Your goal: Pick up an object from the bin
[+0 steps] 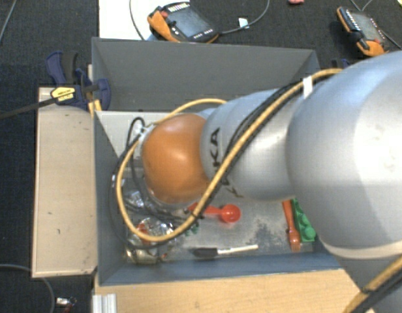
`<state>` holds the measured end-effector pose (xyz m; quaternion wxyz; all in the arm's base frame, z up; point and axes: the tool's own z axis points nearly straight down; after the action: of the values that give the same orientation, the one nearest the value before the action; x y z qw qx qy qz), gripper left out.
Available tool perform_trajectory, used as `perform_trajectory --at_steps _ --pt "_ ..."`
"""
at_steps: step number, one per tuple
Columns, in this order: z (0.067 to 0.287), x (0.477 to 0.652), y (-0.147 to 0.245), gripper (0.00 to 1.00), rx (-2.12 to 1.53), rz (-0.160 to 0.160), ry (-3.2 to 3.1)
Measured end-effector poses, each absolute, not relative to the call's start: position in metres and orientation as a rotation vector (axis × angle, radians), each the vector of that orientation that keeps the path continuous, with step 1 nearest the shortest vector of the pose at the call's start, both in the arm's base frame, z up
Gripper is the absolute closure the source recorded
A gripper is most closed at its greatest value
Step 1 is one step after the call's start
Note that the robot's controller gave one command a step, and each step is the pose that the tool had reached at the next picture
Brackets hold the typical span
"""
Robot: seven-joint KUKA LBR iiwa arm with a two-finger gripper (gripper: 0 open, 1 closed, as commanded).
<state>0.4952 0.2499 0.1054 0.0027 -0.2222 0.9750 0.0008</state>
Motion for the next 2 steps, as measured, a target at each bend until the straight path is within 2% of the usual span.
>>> perform_trajectory --at_steps 1,2 --pt "0.101 0.485 0.248 0.0 -1.204 -0.001 2.906" --pt "0.071 0.488 0.238 0.0 -1.216 0.002 2.891"
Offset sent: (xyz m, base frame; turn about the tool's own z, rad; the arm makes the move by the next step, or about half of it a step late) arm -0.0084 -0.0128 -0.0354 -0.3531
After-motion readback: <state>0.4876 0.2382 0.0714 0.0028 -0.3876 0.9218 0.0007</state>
